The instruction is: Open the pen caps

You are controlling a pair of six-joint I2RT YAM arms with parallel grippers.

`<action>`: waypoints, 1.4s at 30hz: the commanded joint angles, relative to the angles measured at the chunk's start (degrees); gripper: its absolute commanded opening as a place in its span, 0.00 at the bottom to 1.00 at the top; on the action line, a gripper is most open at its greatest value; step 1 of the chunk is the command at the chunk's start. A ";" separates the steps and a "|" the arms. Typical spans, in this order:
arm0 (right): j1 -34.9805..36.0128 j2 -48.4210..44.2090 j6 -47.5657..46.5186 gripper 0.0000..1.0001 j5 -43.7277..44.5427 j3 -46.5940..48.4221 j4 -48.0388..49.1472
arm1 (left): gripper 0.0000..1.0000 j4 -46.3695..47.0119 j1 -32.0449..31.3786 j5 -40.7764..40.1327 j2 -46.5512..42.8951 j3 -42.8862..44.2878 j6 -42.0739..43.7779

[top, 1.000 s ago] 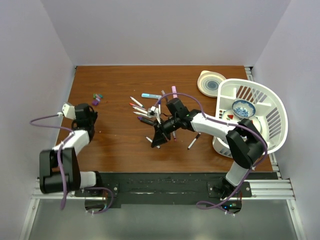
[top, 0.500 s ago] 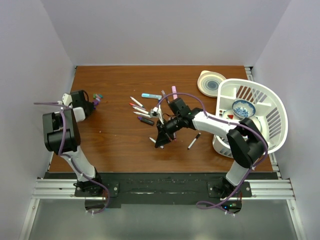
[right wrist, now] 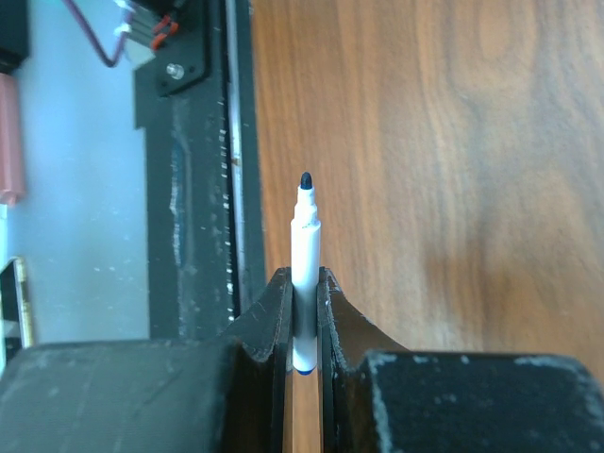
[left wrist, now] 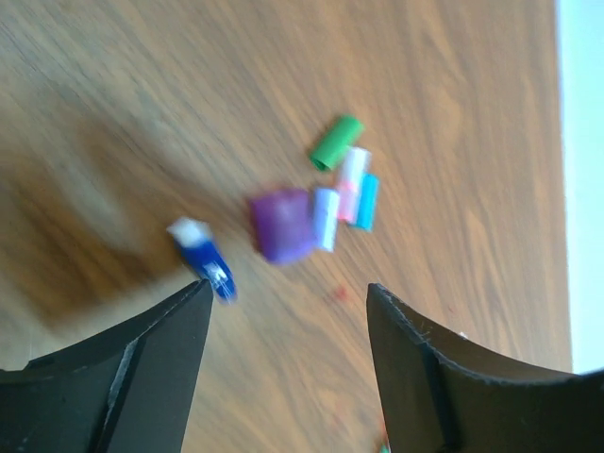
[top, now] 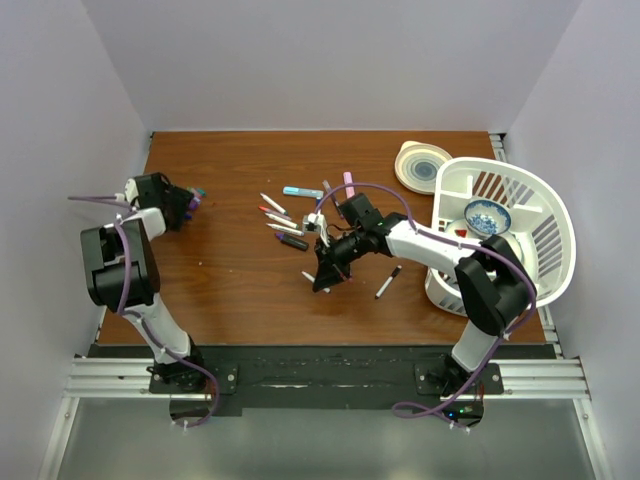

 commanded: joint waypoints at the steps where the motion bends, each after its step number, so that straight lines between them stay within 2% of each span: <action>1: -0.14 -0.72 -3.77 0.00 4.25 2.90 -2.61 | 0.72 -1.09 0.66 3.43 -8.11 -0.79 2.82; 6: -0.05 0.15 -8.84 0.00 11.71 5.70 -6.81 | 0.73 -2.67 1.45 3.87 -12.68 -2.03 5.90; 9: 0.65 1.12 -13.85 0.00 19.52 9.21 -10.50 | 0.73 -2.15 1.72 8.34 -14.88 -3.17 9.49; 12: 2.76 3.40 -16.85 0.00 27.34 13.94 -13.32 | 0.73 0.66 1.63 18.44 -17.95 -5.10 13.18; 13: 3.63 5.41 -16.95 0.00 28.76 15.54 -13.94 | 0.73 2.66 1.54 24.29 -19.87 -6.50 14.07; 16: 4.87 12.08 -17.21 0.00 33.16 23.62 -17.89 | 0.77 2.43 0.93 30.57 -25.14 -8.53 18.46; 19: 6.63 16.93 -17.39 0.00 36.50 31.88 -22.29 | 0.78 -1.96 -2.57 27.79 -31.64 -9.59 24.87; 20: 7.15 19.03 -17.22 0.00 37.38 33.73 -23.08 | 0.79 -2.67 -5.72 26.04 -33.24 -9.59 26.63; 21: 8.12 20.19 -16.78 0.00 38.26 36.53 -23.61 | 0.79 -7.29 -7.40 21.93 -34.91 -9.68 29.60; 23: 8.83 22.90 -16.16 0.01 40.72 39.01 -23.70 | 0.80 -9.52 -9.61 19.18 -39.56 -10.46 31.56; 30: 10.23 29.94 -12.91 0.07 43.98 48.07 -24.41 | 0.80 -18.40 -10.14 2.15 -54.51 -18.01 34.21; 33: 10.85 31.61 -12.82 0.10 45.12 49.56 -24.41 | 0.80 -17.19 -11.29 2.29 -59.96 -19.16 34.29; 36: 11.20 32.94 -12.65 0.15 46.18 51.76 -25.02 | 0.80 -17.35 -11.20 1.50 -59.89 -19.08 32.98; 42: 11.90 35.40 -12.12 0.16 49.34 53.87 -24.06 | 0.80 -17.80 -11.29 0.80 -60.76 -19.08 32.27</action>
